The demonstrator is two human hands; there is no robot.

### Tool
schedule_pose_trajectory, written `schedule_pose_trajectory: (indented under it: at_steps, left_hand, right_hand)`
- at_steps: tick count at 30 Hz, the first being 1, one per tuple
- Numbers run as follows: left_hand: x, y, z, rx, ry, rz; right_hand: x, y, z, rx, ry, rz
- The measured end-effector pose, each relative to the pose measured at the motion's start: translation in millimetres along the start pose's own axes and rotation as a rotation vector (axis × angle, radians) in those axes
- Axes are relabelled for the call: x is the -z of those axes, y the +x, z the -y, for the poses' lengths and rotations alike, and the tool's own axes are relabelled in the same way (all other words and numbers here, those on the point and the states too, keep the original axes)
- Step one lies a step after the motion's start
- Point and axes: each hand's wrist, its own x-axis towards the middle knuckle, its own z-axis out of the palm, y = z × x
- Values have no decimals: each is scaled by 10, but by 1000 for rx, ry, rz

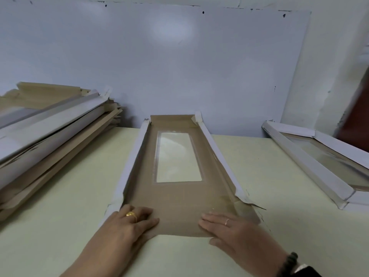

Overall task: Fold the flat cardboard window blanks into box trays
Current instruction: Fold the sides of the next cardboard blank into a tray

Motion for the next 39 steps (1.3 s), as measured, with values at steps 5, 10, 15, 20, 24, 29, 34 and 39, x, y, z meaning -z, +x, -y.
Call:
schedule_pose_trajectory:
  at_steps: [5,10,15,20,24,29,34,39]
  left_hand:
    - [73,-35,97,120,-45,-110]
    - [126,41,1,251,27,-101]
    - [116,188,-86,316,214,2]
    - [103,255,-138,314,246,62]
    - [45,308,-243,103,12,86]
    - [-143,388,-180,105,-329,329]
    - [-84,299,-7,261,-372,323]
    - [-38,233,44,321,-366,294]
  right_hand:
    - [65,-64,-143,-259,458,-52]
    - [-85,97,-155,-439,443,-230]
    - [-159,153,-131,-583,342,-199]
    - [-115,273,-37,-639,57,-51]
    - [-134,347,109,-440,-177,-133]
    - [-246,446,184,-226,103,56]
    - [-306,275,-149,-323,350,89]
    - [-272,255,-142,-322,329,-18]
